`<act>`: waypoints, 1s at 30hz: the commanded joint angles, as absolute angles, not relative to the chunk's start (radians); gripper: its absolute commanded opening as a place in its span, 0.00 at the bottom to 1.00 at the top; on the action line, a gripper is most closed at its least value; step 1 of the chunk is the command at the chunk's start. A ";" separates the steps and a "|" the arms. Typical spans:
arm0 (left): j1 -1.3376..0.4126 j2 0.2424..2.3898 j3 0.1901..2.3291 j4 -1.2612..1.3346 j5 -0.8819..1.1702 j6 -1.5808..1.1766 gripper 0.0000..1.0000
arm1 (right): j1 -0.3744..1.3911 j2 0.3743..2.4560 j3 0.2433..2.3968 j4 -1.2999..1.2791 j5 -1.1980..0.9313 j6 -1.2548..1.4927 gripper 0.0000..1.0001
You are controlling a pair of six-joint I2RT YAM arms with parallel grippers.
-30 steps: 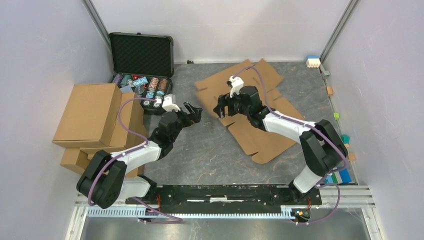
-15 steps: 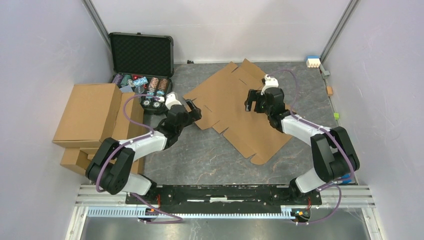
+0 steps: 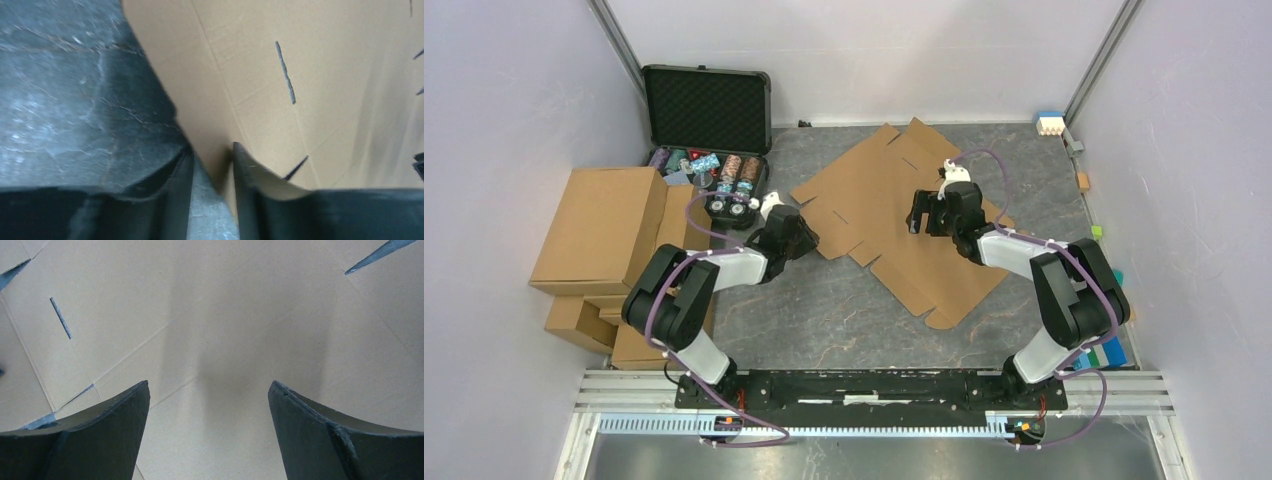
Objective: Fold the paper box
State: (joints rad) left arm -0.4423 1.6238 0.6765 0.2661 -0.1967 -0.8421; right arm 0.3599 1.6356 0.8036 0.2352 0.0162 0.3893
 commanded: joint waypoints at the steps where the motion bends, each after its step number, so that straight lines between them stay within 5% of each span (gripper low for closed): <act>1: -0.445 1.619 0.720 0.331 -0.097 -0.818 0.28 | 0.364 1.635 0.821 0.278 0.003 0.401 0.92; 4: -0.446 1.588 0.706 0.339 -0.106 -0.807 0.02 | 0.363 1.634 0.821 0.279 0.003 0.399 0.93; 20: -0.464 1.400 0.490 0.702 -0.162 -0.789 0.02 | 0.358 1.352 0.584 0.453 0.111 0.432 0.95; 30: -0.467 1.330 0.427 0.798 -0.157 -0.827 0.02 | 0.331 0.927 0.478 -0.119 0.188 0.704 0.98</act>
State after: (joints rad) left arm -0.4625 1.3918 0.4435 0.6838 -0.1242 -0.8288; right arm 0.3340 1.0779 0.5560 0.1345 0.1207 0.5335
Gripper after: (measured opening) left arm 0.044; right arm 0.979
